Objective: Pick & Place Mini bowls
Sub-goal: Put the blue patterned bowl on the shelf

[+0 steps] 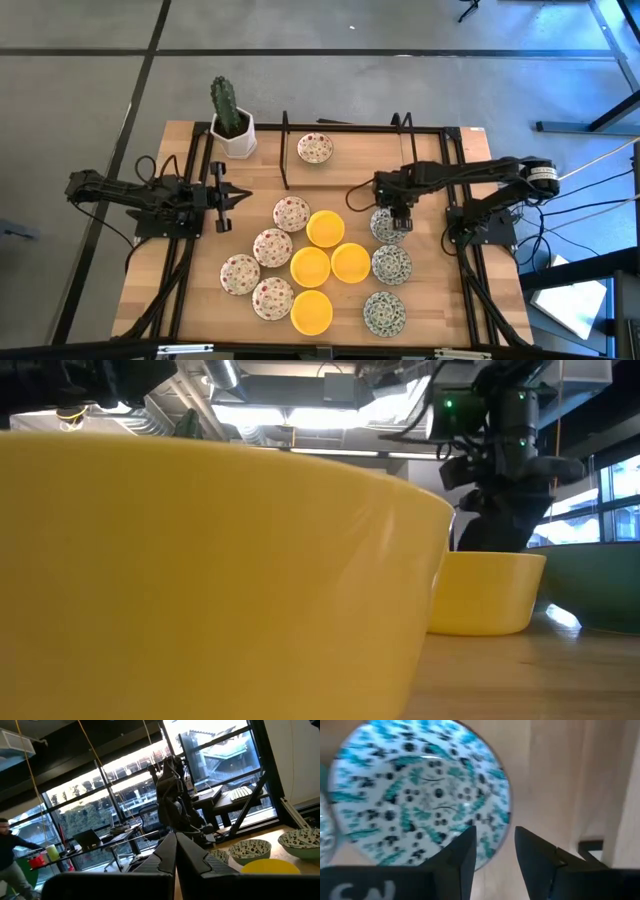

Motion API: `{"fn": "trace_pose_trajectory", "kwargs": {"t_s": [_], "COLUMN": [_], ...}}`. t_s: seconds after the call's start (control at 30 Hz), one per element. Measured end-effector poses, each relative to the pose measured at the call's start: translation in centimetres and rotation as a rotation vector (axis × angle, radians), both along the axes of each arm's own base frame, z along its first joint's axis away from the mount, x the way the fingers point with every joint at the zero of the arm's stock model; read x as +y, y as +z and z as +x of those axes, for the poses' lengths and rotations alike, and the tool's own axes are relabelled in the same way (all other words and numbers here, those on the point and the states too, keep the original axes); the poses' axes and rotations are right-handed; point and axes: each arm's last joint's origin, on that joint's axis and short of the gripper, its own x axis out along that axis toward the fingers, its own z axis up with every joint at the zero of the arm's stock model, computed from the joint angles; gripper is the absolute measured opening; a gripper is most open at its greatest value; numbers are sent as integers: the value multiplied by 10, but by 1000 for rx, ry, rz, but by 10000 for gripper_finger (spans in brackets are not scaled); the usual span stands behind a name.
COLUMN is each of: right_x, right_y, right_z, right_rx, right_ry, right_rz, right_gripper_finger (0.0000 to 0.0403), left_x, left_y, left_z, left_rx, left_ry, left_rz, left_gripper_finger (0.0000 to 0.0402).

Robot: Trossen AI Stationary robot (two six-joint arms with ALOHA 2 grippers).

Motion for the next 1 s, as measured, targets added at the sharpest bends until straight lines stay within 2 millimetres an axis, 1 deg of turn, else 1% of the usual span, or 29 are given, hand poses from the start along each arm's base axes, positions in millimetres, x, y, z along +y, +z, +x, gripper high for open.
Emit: {"fn": "trace_pose_trajectory", "kwargs": {"t_s": [0.17,0.3,0.47,0.67,0.87,1.0], "right_x": [-8,-11,-11,-10,-10,-10], "right_y": [-8,-11,-11,-11,-11,-11], "right_z": [-3,-5,-5,-4,-4,-4], "right_rx": [-9,-5,-7,-19,-20,-25], "right_ry": [-32,-51,-55,-56,-56,-81], "right_rz": [1,6,9,59,61,72], "right_gripper_finger": [134,134,134,134,134,133], "left_x": [0,0,0,0,0,0], "left_y": [0,0,0,0,0,0], "left_z": [0,0,0,0,0,0], "left_rx": [0,0,0,1,0,1], "left_ry": [-1,-1,-2,-3,-3,-3], "left_rz": [0,0,1,1,1,1], "left_gripper_finger": [7,6,2,7,4,1]}}
